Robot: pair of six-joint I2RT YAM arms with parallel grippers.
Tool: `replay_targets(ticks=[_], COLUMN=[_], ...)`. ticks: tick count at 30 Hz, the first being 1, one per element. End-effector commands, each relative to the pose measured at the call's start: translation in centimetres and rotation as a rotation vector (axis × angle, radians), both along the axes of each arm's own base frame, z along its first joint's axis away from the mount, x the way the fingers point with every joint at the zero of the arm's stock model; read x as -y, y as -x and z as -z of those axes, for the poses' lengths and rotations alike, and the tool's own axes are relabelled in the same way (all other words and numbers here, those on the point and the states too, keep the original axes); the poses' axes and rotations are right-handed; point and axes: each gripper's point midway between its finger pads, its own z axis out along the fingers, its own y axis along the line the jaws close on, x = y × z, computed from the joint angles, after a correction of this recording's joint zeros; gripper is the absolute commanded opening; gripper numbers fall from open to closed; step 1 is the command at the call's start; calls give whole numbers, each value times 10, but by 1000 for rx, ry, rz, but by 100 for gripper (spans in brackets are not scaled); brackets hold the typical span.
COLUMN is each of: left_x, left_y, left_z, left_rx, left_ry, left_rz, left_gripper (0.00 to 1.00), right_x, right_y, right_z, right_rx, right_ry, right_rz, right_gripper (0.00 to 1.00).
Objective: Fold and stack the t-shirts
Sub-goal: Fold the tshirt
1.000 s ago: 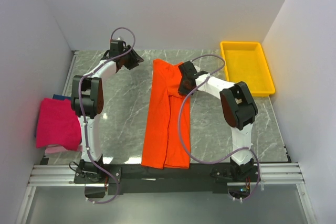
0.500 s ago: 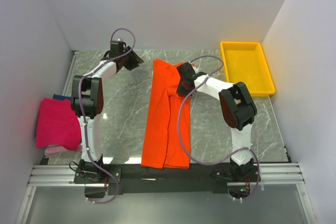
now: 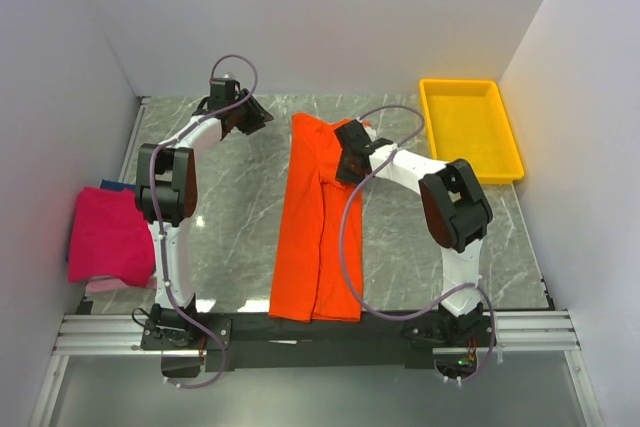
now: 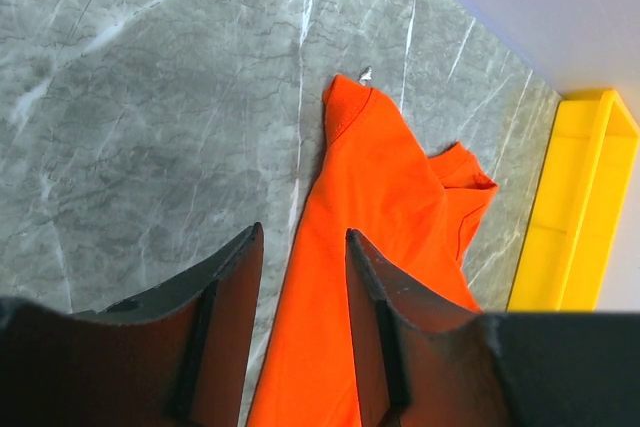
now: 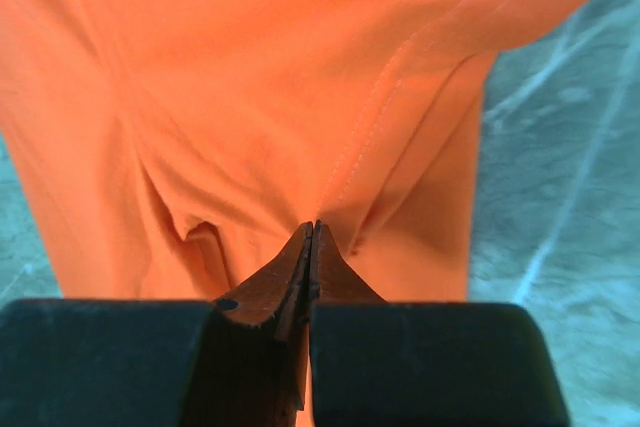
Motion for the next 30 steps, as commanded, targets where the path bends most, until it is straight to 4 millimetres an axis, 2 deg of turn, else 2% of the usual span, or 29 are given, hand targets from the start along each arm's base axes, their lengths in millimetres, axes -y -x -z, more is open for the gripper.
replay_targets(ticks=[1,3,5,6,9,12,14,15,16,17,18,20,21,22,23,24,25,28,30], left_x=[5,6,6,5,4,4,5,5,4,5,4,5,5,4,4,3,3,4,6], left_y=[-1,0,3,5,10,18,21,23,24,25,28,31,33,34,35,36,37,38,39], left_z=[-49,-54,-59,-62,-63,-67,-67,-66,-66,-67,-66,-66,-66,-65,-64,-65,-65,-65,-68], left_rx=[91,95,96,98,79,75,71,67,64,61,54,43,36,29,24,22,22,21,27], left_ry=[22,29,32,31,26,30,31,28,27,32,31,38,37,34,32,32,32,39,45], left_rz=[14,15,15,12,6,8,9,8,6,6,4,4,4,-1,-2,-4,-4,0,10], left_gripper=[44,44,44,43,43,43,43,43,43,43,43,43,42,42,42,42,42,42,42], right_x=[7,10,19,18,32,38,40,40,39,39,38,36,38,37,36,38,38,37,37], right_y=[-25,-32,-45,-57,-75,-101,-105,-109,-107,-103,-93,-86,-68,-64,-62,-50,-48,-46,-49], right_z=[-63,-71,-74,-83,-69,-72,-53,-55,-42,-37,-24,-25,-7,-14,-13,-2,-3,5,2], right_rx=[141,161,156,176,149,169,126,126,94,71,38,50,8,22,32,5,8,2,8], right_ry=[-7,-7,-1,-13,17,34,41,41,54,59,62,34,35,22,5,5,1,4,11], right_rz=[15,25,51,61,92,111,105,103,95,91,80,83,79,80,81,84,83,80,80], right_gripper=[0,0,0,0,0,0,0,0,0,0,0,0,0,0,0,0,0,0,0])
